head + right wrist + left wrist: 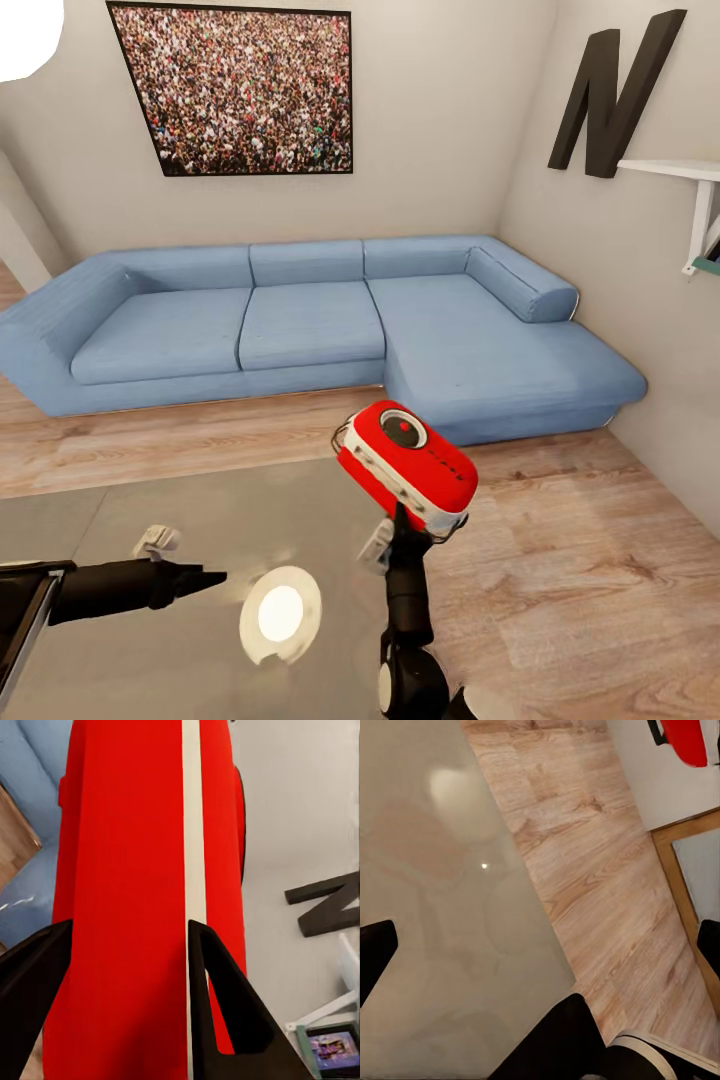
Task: Turn on the radio receiver that's on the table in the living room.
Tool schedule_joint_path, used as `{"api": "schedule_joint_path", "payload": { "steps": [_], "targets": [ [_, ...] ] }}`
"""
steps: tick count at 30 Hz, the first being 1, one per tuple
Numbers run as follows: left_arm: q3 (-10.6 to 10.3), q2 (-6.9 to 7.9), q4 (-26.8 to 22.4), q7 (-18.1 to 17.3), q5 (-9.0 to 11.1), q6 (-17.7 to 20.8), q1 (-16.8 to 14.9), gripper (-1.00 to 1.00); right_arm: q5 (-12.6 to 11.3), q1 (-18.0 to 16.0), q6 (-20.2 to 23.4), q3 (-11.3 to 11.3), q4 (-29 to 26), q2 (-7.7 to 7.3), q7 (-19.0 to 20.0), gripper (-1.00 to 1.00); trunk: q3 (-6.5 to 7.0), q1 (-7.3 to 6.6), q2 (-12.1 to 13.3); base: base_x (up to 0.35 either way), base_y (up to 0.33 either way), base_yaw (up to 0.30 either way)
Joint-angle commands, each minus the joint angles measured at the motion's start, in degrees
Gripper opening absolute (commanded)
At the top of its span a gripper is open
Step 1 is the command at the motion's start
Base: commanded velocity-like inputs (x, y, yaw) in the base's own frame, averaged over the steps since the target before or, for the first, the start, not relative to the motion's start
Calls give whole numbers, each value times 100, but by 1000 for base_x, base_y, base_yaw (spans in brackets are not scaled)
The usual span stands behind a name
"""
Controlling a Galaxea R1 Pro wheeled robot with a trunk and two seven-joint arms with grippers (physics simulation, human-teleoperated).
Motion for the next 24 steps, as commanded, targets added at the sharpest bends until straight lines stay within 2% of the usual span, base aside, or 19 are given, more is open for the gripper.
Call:
{"api": "schedule_joint_path", "payload": {
  "steps": [1, 3, 7, 11, 13, 17, 24],
  "targets": [
    [0, 3, 3, 1, -4, 1, 0, 100, 86, -2, 27, 80, 16, -7, -42, -100, 1, 0, 0, 0, 0, 0],
    [0, 8, 5, 2, -8, -2, 0, 100, 88, -1, 35, 273, 58, -21, -106, -100, 1, 0, 0, 0, 0, 0],
    [0, 11, 6, 5, -4, -5, 0, 100, 102, 0, 33, 421, 132, -25, -153, -100, 1, 0, 0, 0, 0, 0],
    [0, 12, 6, 10, -16, -5, 0, 100, 111, 0, 22, 907, 405, -16, -263, -100, 1, 0, 0, 0, 0, 0],
    [0, 12, 4, 12, -8, -5, 0, 100, 97, 0, 18, 1049, 575, 2, -414, -100, 1, 0, 0, 0, 0, 0],
    [0, 6, 1, 12, -3, -5, 0, 100, 79, 0, 10, 1141, 906, 34, -567, -100, 1, 0, 0, 0, 0, 0],
    [0, 2, 1, -5, 11, -2, 0, 100, 76, 0, 8, 1166, 1263, 51, -603, -100, 1, 0, 0, 0, 0, 0]
  ]
}}
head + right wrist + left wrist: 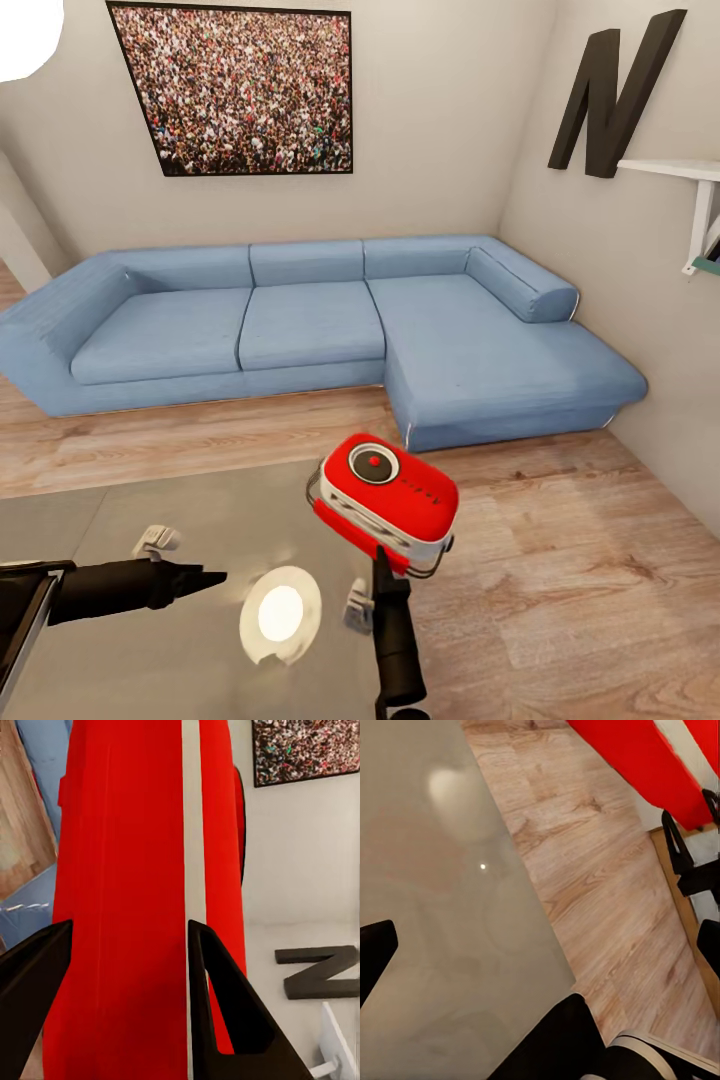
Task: Turn on the radio receiver that's on the table in the living room.
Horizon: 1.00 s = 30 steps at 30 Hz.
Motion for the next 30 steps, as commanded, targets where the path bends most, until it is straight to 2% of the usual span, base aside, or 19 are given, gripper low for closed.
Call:
{"api": "schedule_joint_path", "payload": {
  "steps": [1, 4, 5, 7, 8, 9, 13, 17, 20, 21, 23, 24, 26, 30],
  "targets": [
    [0, 0, 0, -3, 6, 2, 0, 100, 79, -1, 35, 8, 84, 4, -22, -100, 0, 0, 0, 0, 0, 0],
    [0, -17, 0, -8, 19, 13, -4, 100, 120, -1, 0, 51, 516, 19, -209, -100, 0, 0, 0, 0, 0, 0],
    [0, -23, 0, -10, 23, 18, -8, 100, 153, -1, -48, 127, 708, 34, -326, -100, 0, 0, 0, 0, 0, 0],
    [0, -38, 0, -9, 27, 31, -23, 100, 257, -1, -259, 444, 1098, 116, -606, -100, 0, 0, 0, 0, 0, 0],
    [0, -48, 0, -9, 29, 36, -54, 100, 310, -1, -482, 704, 1358, 181, -848, -100, 0, 0, 0, 0, 0, 0],
    [0, -52, 0, -9, 29, 37, -78, 100, 331, -1, -622, 832, 1508, 213, -1018, -100, 0, 0, 0, 0, 0, 0],
    [0, -108, 0, -9, 30, 40, -130, 100, 399, -1, -894, 1055, 1861, 241, -1574, -100, 0, 0, 0, 0, 0, 0],
    [0, -187, 0, -9, 30, 41, -176, 100, 476, -1, -915, 1077, 1897, 231, -1641, -100, 0, 0, 0, 0, 0, 0],
    [0, -305, 0, -9, 30, 41, -263, 100, 561, -1, -919, 1147, 1912, 215, -1618, -100, 0, 0, 0, 0, 0, 0],
    [0, -384, 0, -9, 30, 48, -390, 100, 598, -1, -891, 1740, 2063, 231, -1507, -100, 0, 0, 0, 0, 0, 0],
    [0, -393, 0, -9, 30, 49, -407, 100, 604, -1, -888, 1957, 2275, 255, -1434, -100, 0, 0, 0, 0, 0, 0],
    [0, -399, 4, -9, 33, 49, -419, 100, 607, -1, -908, 2152, 2532, 318, -1375, -100, 0, 0, 0, 0, 0, 0],
    [0, -402, 7, -9, 37, 49, -427, 100, 609, -1, -928, 2264, 2728, 395, -1346, -100, 0, 0, 0, 0, 0, 0],
    [0, -403, 9, -9, 39, 57, -428, 100, 611, -1, -967, 2326, 2894, 431, -1294, -100, 0, 0, 0, 0, 0, 0]
  ]
}}
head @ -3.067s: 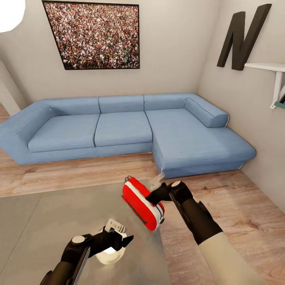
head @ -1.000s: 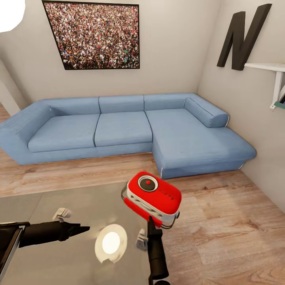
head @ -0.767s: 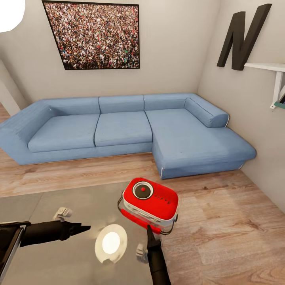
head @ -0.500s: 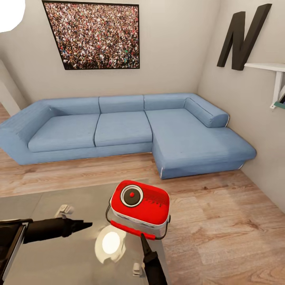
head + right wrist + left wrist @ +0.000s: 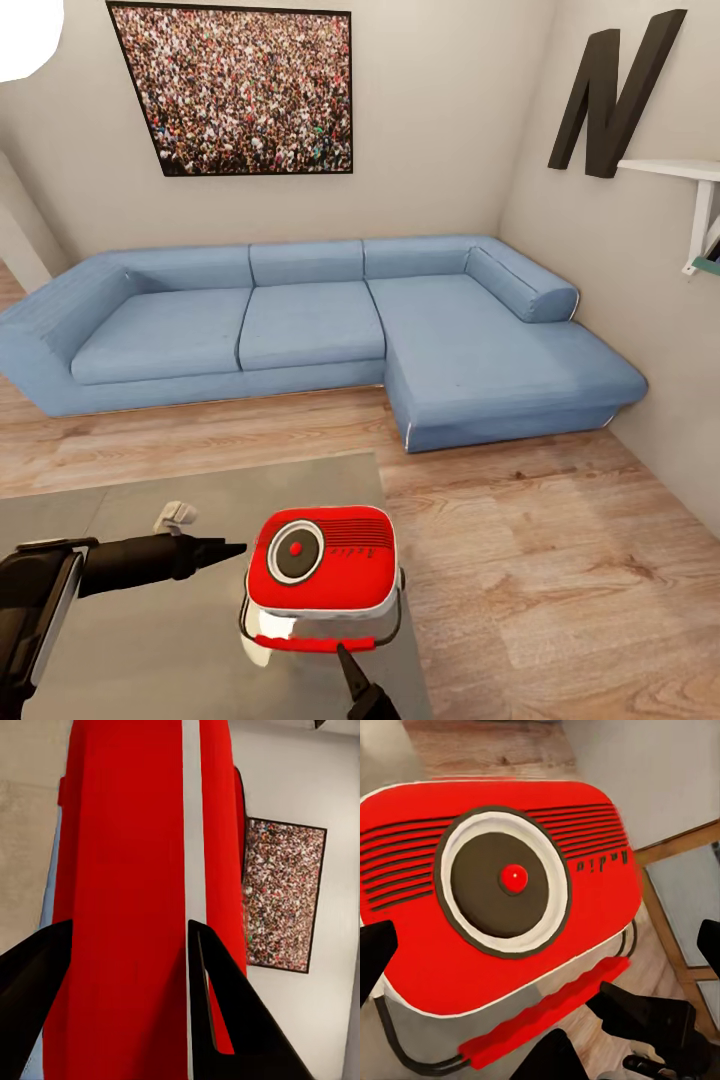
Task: Turn on the radio receiver that's on the table in the living room.
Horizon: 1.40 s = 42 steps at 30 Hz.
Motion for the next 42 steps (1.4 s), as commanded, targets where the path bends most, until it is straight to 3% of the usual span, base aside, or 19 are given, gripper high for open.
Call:
{"api": "schedule_joint_path", "payload": {
  "steps": [1, 6, 12, 13, 29, 34, 42],
  "targets": [
    [0, 0, 0, 0, 0, 3, -1, 100, 35, -2, 27, 43, 27, 3, 27, -100, 1, 0, 0, 0, 0, 0],
    [0, 0, 1, 0, 5, 10, 1, 100, 34, -2, -185, 304, 88, -28, 111, -100, 1, 0, 0, 0, 0, 0],
    [-7, 0, 10, 0, 7, 9, 0, 100, 65, -2, -311, 318, 78, -42, 9, -100, 1, 0, 0, 0, 0, 0],
    [-8, 1, 18, 2, 3, 9, -1, -100, 65, -2, -312, 318, 76, -36, 5, -100, 1, 0, 0, 0, 0, 0],
    [-52, -13, 36, 8, -72, 36, -16, -100, 31, -2, -290, 340, 9, 27, 1, -100, 1, 0, 0, 0, 0, 0],
    [-76, -233, 92, 24, -168, 42, -300, -100, 49, -2, -278, 345, -5, 47, -84, -100, 1, 0, 0, 0, 0, 0],
    [-79, -283, 184, 26, -247, 42, -475, -100, 52, -2, -262, 345, -6, 50, -225, -100, 1, 0, 0, 0, 0, 0]
  ]
}}
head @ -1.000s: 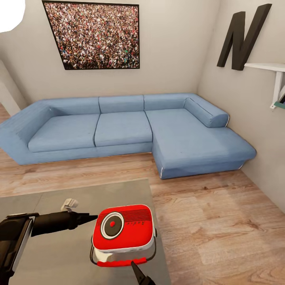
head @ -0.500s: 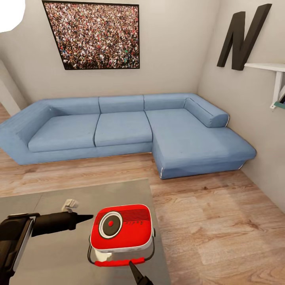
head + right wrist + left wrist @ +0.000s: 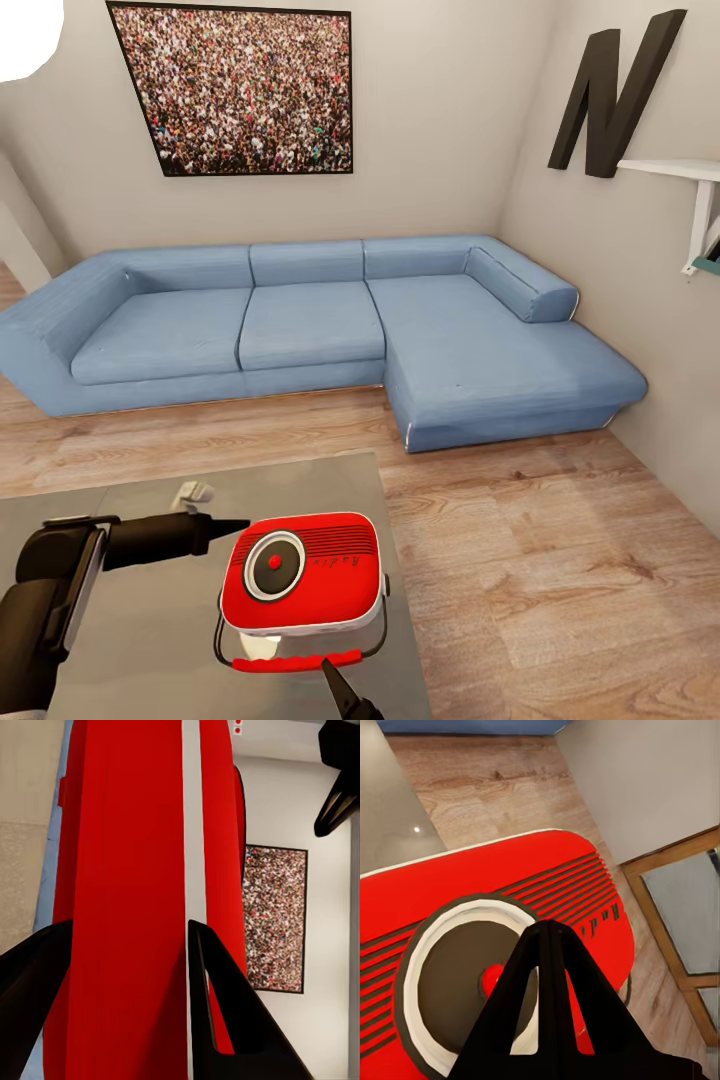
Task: Turn on the radio receiver that's on the table in the living room.
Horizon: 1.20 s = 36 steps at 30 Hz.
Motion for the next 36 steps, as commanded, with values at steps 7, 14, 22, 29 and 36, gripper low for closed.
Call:
{"api": "schedule_joint_path", "payload": {
  "steps": [7, 14, 22, 29, 36],
  "targets": [
    [1, -116, 154, 8, -542, 0, -9, -100, 18, -1, 21, 4, -4, 1, -11, -100, 0, 0, 0, 0, 0, 0],
    [-8, -297, 350, 9, -735, 0, -5, -100, 19, -1, 35, -2, -126, -10, -19, -100, 0, 0, 0, 0, 0, 0],
    [-9, -657, 456, 9, -1406, 0, -28, -100, 18, -1, 44, -5, -187, -15, -18, -100, 0, 0, 0, 0, 0, 0],
    [-9, -763, 478, 9, -1585, 0, -62, -100, 18, -1, 45, -5, -189, -9, -18, -100, 0, 0, 0, 0, 0, 0],
    [-9, -771, 672, 14, -1589, 0, -63, -100, 18, -1, 47, -5, -189, -8, -18, -100, 0, 0, 0, 0, 0, 0]
  ]
}}
